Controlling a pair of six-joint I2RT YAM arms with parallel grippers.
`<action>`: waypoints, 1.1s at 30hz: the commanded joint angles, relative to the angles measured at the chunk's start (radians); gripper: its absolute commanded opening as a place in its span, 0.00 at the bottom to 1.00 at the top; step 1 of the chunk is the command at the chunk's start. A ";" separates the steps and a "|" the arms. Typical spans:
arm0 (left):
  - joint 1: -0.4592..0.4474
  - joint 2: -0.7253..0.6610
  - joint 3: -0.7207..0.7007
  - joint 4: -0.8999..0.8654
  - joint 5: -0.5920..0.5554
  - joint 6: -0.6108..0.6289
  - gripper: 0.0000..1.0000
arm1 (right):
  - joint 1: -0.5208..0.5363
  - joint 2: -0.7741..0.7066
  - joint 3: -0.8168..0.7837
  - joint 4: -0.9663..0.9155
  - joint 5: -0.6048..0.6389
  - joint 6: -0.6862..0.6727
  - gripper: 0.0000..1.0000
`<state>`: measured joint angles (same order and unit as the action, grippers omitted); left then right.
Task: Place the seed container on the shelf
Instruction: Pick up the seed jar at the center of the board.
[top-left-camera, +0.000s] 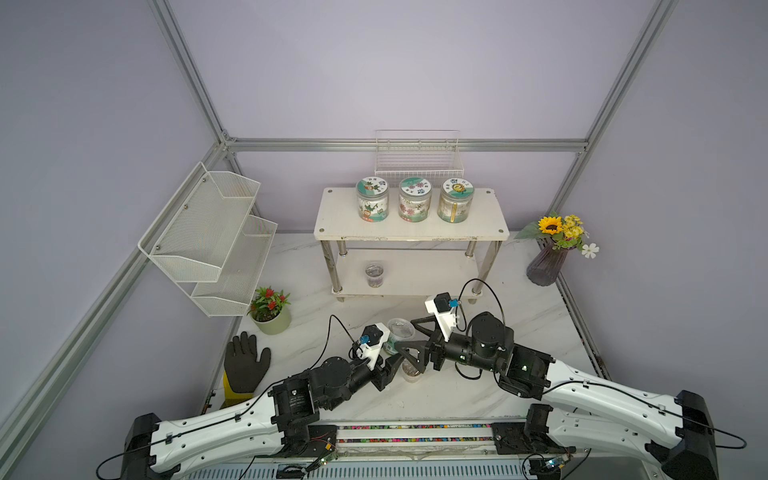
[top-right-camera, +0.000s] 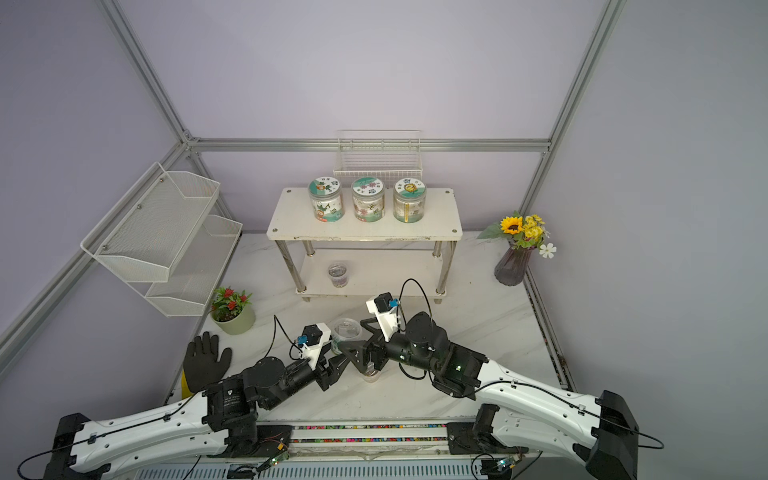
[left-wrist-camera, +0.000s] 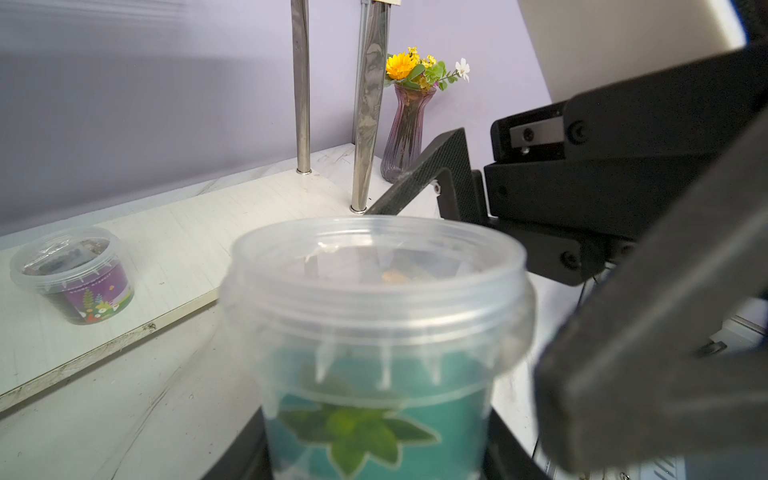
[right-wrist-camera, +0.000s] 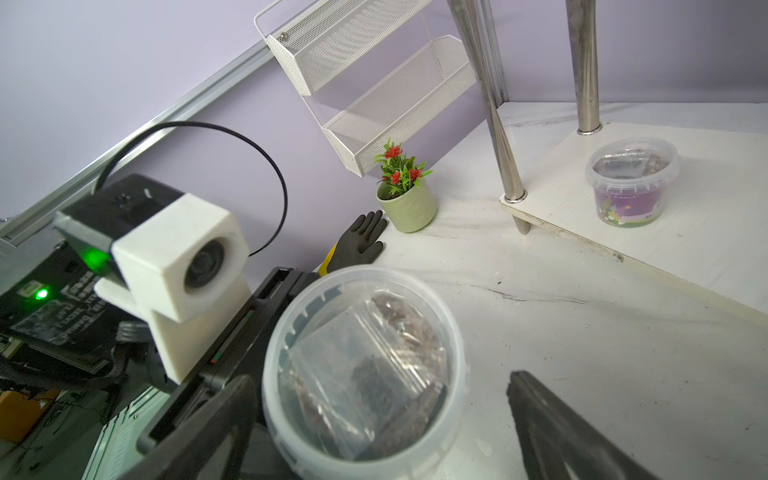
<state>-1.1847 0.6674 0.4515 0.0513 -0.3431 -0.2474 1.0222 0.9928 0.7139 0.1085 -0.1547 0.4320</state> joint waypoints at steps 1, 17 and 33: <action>0.007 -0.001 0.015 0.061 0.014 -0.001 0.40 | 0.004 0.013 0.017 0.062 -0.007 0.022 0.97; 0.007 0.000 0.009 0.060 0.023 0.000 0.41 | 0.004 0.055 0.051 0.091 -0.020 0.020 0.95; 0.006 0.004 0.017 0.059 0.034 0.011 0.43 | 0.004 0.089 0.083 0.043 -0.028 0.029 0.79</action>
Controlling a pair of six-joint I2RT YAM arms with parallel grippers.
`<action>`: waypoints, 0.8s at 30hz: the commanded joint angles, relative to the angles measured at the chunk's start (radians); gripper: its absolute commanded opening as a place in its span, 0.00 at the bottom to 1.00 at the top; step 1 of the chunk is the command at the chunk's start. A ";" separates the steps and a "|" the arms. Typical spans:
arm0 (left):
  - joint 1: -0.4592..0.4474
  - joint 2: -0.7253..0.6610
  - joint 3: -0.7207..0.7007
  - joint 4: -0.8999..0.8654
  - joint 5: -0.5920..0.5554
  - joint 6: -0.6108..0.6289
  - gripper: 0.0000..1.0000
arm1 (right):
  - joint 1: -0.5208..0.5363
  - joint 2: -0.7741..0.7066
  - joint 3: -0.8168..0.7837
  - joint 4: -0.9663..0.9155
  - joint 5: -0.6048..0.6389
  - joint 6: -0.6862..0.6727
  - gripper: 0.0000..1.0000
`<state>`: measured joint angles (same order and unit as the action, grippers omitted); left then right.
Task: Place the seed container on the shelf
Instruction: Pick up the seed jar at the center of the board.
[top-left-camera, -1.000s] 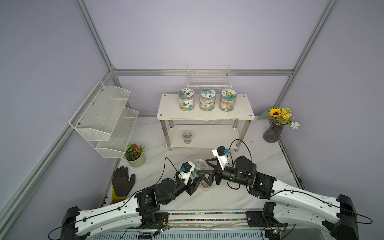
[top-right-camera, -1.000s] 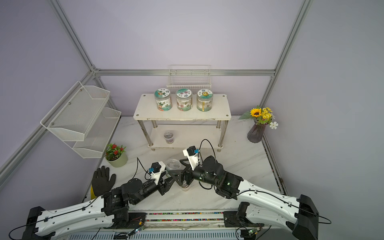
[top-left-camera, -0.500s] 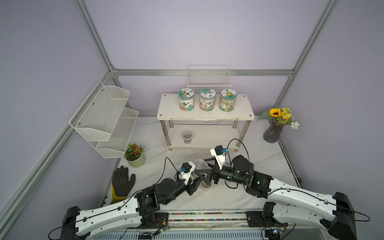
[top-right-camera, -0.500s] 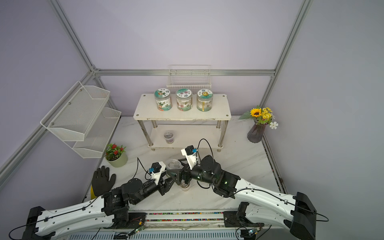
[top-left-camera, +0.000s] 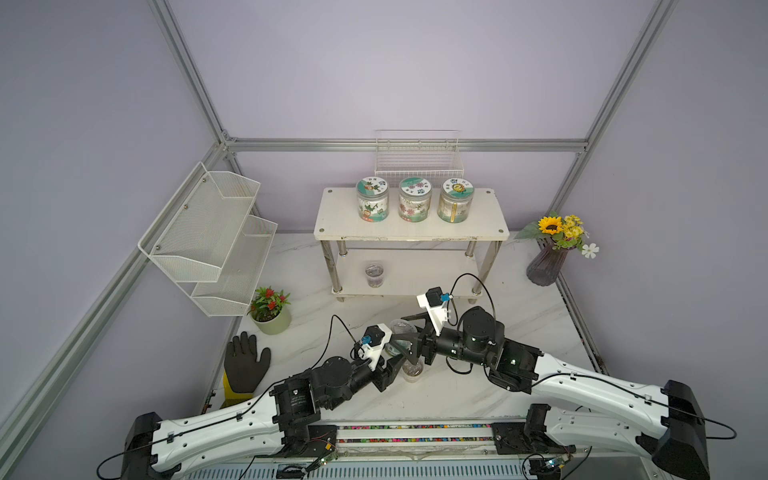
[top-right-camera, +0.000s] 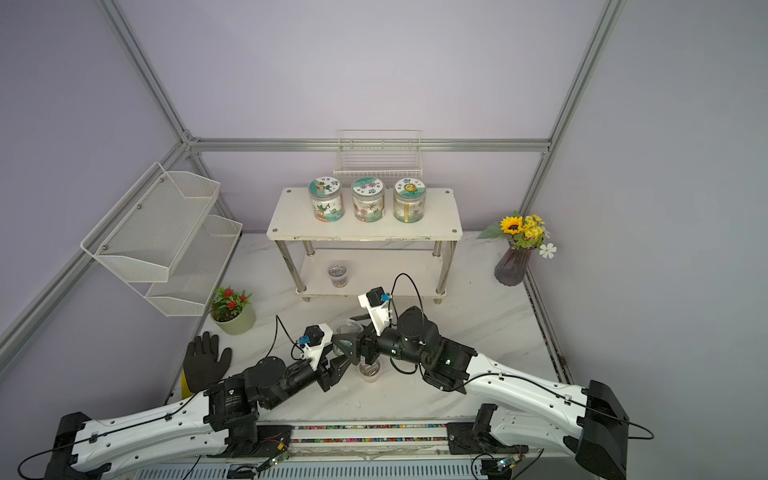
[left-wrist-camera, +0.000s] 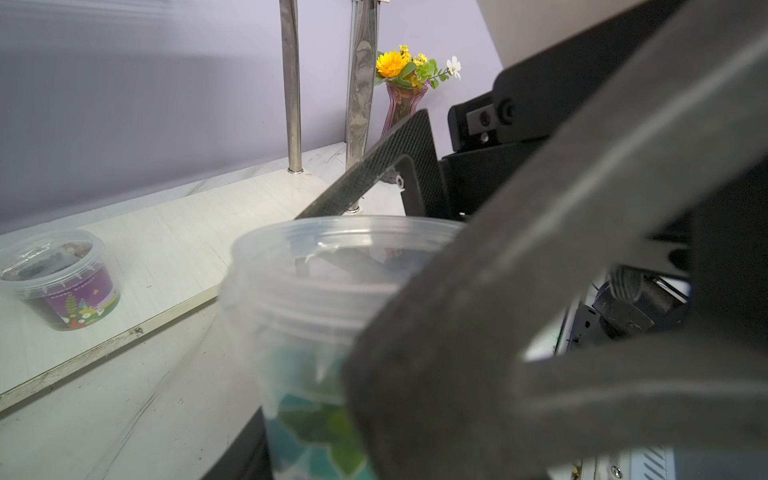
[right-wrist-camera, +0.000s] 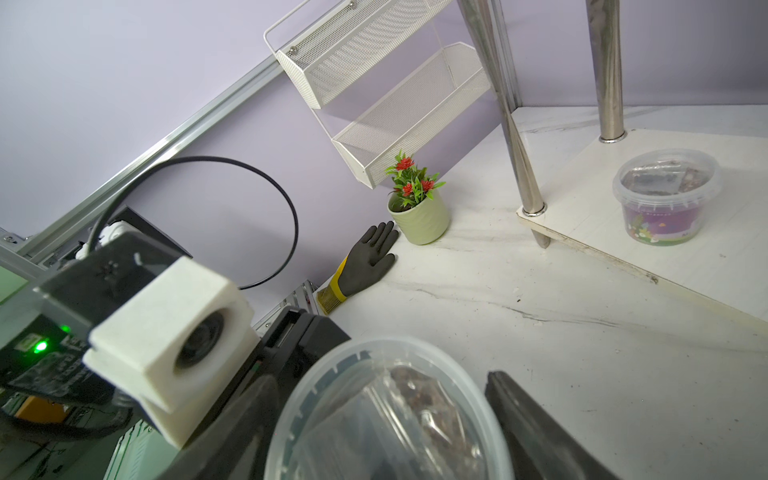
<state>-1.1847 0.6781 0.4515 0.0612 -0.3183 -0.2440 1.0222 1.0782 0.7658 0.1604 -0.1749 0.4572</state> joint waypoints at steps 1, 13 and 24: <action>0.007 -0.007 0.018 0.049 0.009 0.008 0.43 | 0.004 0.003 0.031 -0.009 -0.007 0.004 0.78; 0.006 -0.003 0.030 0.046 0.018 0.021 0.54 | 0.003 0.010 0.035 -0.015 -0.012 0.012 0.62; 0.006 -0.003 0.030 0.044 0.023 0.024 0.69 | 0.004 0.000 0.043 -0.021 -0.008 0.006 0.54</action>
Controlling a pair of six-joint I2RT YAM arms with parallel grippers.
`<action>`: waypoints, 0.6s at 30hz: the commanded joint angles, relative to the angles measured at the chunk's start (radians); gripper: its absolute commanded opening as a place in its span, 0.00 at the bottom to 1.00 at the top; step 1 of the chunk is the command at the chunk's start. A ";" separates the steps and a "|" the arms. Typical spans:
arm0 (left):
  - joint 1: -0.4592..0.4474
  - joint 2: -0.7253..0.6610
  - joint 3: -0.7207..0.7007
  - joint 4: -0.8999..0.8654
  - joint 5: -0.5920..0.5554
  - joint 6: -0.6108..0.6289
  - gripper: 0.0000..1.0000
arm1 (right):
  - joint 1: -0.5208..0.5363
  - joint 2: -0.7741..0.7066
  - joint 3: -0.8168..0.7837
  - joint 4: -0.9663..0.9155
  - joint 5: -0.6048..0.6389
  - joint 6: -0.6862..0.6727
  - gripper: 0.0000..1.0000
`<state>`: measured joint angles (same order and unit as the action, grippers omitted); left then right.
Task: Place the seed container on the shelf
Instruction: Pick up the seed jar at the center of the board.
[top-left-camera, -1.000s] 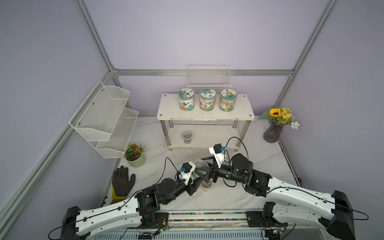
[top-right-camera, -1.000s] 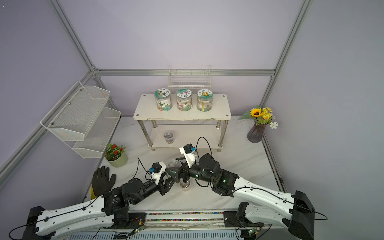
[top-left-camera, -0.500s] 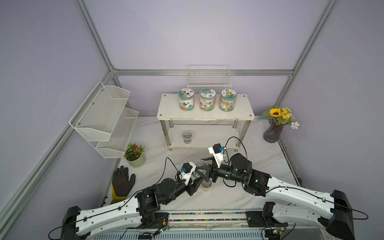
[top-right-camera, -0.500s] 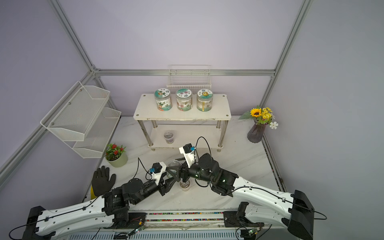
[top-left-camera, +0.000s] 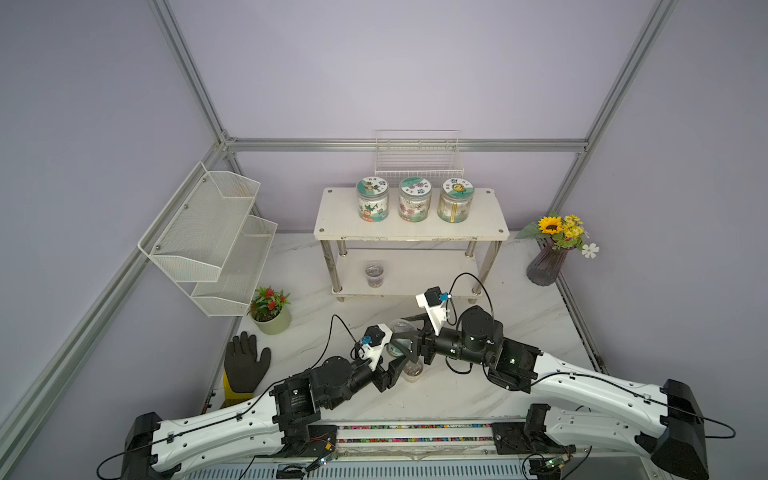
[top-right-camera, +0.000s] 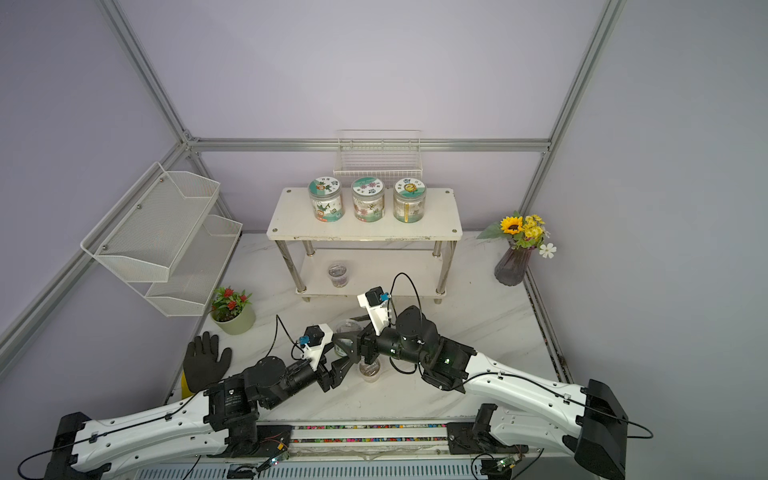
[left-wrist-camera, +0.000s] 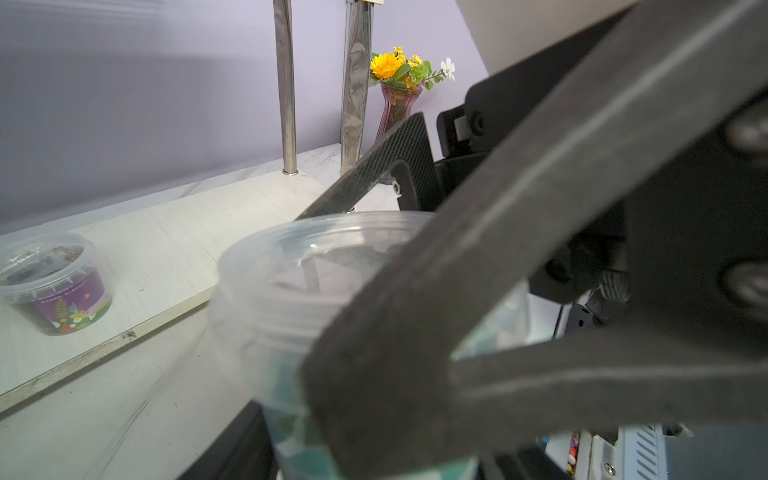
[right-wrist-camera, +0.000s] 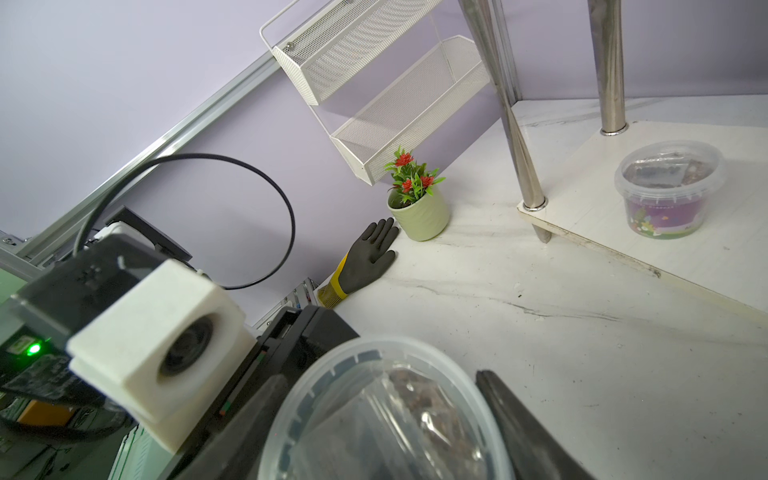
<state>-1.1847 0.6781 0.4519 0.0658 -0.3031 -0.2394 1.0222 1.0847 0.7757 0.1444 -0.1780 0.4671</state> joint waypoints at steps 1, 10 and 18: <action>0.007 -0.004 0.030 0.038 0.007 0.019 0.70 | 0.004 -0.006 0.032 -0.007 -0.005 -0.004 0.53; 0.006 -0.005 0.031 0.036 0.004 0.050 0.77 | 0.004 -0.015 0.037 -0.011 0.007 -0.010 0.50; 0.007 -0.027 0.026 0.021 -0.009 0.059 0.87 | 0.004 -0.027 0.040 -0.026 0.037 -0.030 0.49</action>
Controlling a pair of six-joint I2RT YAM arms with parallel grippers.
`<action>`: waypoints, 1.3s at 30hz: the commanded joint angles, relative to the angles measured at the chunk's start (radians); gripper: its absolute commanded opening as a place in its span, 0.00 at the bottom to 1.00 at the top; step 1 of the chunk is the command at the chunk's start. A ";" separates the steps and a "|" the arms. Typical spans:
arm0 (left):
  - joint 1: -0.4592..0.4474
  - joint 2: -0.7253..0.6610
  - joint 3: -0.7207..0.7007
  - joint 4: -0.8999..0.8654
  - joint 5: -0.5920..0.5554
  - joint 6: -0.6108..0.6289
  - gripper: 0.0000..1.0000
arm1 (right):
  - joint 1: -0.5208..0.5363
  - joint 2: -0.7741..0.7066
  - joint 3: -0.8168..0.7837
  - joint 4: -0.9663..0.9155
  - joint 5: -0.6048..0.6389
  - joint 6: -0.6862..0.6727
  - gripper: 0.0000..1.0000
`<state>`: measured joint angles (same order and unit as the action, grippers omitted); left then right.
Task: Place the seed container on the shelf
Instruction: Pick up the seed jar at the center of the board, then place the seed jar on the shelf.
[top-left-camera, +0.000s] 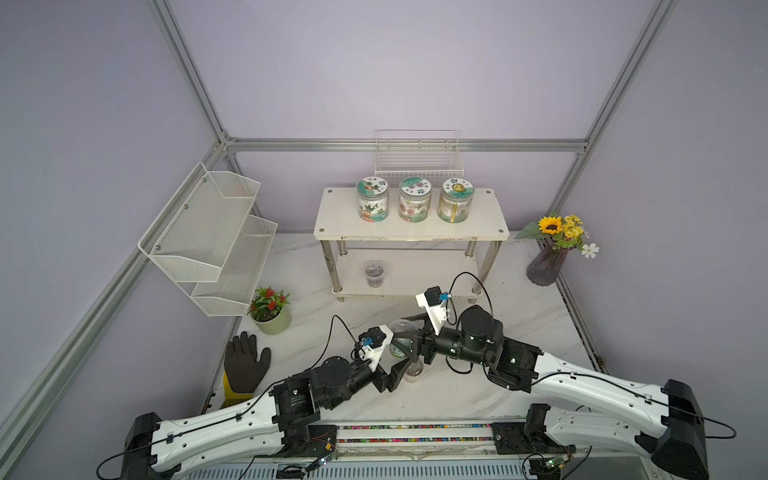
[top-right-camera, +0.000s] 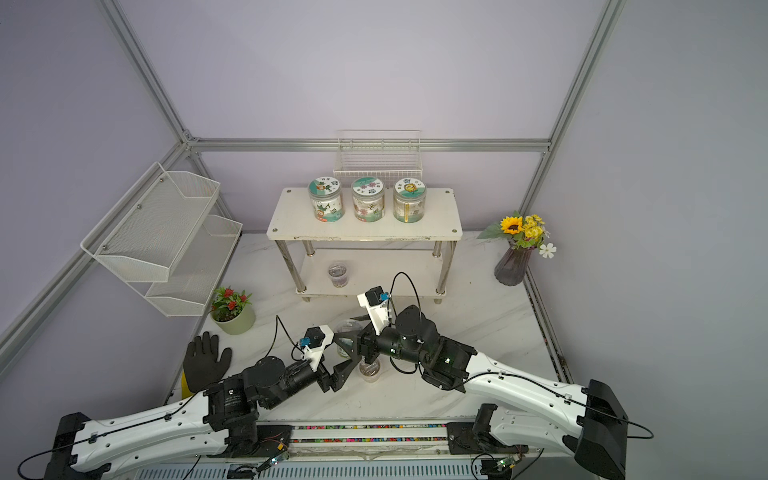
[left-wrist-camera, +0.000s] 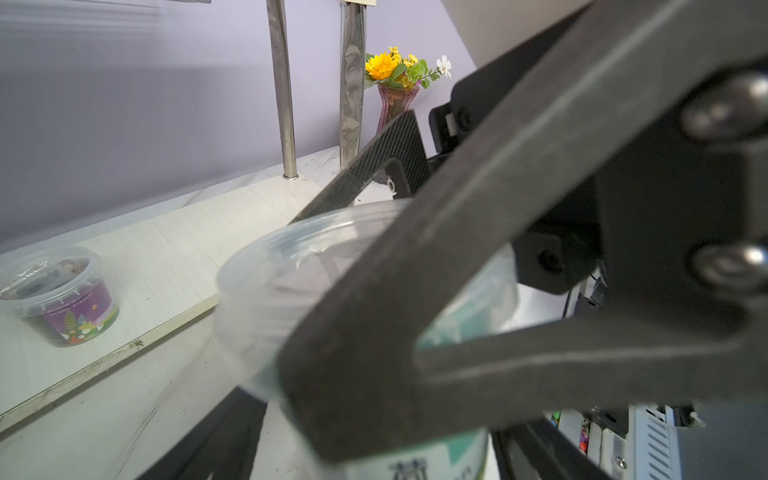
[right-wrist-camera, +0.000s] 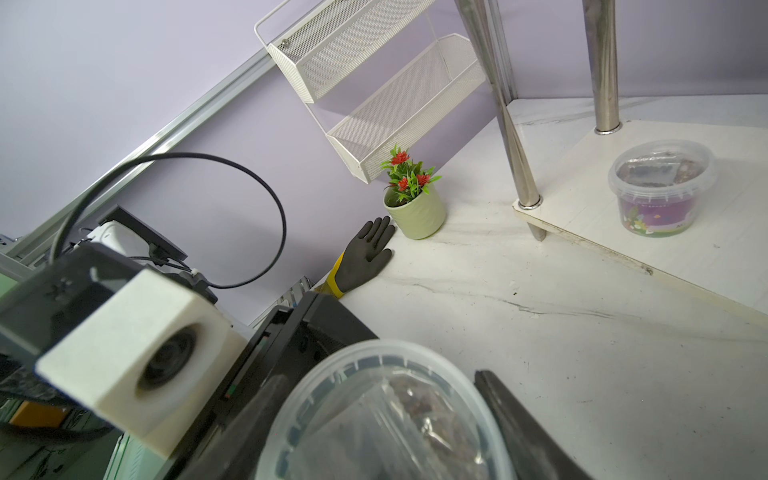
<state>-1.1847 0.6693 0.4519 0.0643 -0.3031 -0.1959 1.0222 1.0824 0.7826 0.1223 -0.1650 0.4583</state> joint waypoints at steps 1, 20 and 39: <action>0.007 -0.020 0.026 0.019 -0.011 0.017 0.88 | 0.004 -0.025 0.033 -0.005 0.028 -0.022 0.49; 0.007 -0.202 0.037 -0.199 -0.101 0.024 1.00 | 0.004 -0.060 0.038 -0.022 0.161 -0.115 0.49; 0.007 -0.472 0.126 -0.449 -0.415 0.079 1.00 | -0.026 0.127 0.028 0.205 0.365 -0.366 0.48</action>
<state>-1.1847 0.2176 0.5571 -0.3717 -0.6456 -0.1429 1.0080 1.1881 0.7879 0.2234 0.1425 0.1680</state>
